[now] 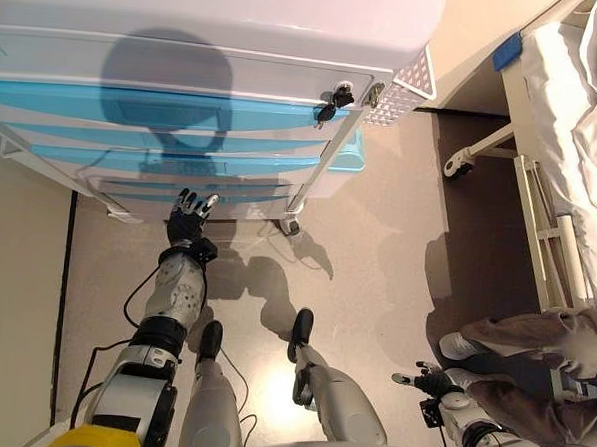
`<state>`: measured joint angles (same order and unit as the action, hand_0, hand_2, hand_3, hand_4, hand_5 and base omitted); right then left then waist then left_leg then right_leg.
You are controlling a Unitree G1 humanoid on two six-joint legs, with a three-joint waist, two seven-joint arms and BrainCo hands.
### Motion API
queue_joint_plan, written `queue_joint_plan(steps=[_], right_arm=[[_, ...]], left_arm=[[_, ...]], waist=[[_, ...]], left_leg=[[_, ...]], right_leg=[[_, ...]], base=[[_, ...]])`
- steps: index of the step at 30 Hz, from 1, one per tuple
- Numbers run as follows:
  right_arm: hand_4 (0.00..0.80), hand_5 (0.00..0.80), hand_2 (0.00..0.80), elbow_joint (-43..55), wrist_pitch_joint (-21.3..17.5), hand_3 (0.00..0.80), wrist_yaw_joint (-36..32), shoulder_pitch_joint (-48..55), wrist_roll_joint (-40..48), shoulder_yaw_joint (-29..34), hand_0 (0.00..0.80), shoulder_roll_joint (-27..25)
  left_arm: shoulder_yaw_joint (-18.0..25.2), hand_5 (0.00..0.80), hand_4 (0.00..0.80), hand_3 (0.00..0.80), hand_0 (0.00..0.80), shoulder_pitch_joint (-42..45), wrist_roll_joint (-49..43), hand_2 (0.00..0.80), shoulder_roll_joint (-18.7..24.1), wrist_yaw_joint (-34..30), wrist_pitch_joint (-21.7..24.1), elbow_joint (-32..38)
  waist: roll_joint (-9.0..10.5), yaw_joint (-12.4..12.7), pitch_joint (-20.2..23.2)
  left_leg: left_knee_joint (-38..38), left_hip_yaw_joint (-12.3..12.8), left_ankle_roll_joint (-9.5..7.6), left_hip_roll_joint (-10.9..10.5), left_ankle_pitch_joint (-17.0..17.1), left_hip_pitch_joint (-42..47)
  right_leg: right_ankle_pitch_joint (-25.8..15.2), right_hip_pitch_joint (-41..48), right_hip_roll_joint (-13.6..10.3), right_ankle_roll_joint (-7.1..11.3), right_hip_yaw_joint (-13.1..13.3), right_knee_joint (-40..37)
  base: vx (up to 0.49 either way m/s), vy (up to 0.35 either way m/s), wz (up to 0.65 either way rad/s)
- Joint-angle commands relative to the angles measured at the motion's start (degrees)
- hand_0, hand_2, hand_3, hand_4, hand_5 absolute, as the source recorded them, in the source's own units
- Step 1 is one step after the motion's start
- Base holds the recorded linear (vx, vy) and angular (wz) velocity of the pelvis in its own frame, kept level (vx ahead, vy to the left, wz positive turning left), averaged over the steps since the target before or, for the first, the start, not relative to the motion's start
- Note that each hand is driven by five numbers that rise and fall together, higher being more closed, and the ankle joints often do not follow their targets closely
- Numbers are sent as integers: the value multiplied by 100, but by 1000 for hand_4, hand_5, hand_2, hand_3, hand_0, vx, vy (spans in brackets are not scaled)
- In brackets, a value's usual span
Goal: Open the drawer and pick up the medicine
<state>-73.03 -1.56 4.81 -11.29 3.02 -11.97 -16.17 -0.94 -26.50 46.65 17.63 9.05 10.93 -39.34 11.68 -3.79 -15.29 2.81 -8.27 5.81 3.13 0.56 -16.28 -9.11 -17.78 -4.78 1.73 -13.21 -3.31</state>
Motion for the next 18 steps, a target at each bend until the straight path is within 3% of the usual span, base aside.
queue_joint_plan(steps=[1,18], right_arm=[[0,0,0,87,-97,0,90,17,264,-334,0,33],[0,0,0,132,-160,0,-8,12,253,-445,0,76]], left_arm=[[142,0,0,0,0,-397,318,0,140,-127,379,309],[83,0,0,0,0,-779,990,0,228,-566,508,531]], waist=[[151,-27,196],[283,-68,122]], left_leg=[[170,-55,-322,-199,124,-455],[87,-25,-334,-201,113,-323]], right_leg=[[622,-150,-172,518,102,820],[569,-93,-156,531,159,770]], base=[[0,0,0],[-1,0,1]])
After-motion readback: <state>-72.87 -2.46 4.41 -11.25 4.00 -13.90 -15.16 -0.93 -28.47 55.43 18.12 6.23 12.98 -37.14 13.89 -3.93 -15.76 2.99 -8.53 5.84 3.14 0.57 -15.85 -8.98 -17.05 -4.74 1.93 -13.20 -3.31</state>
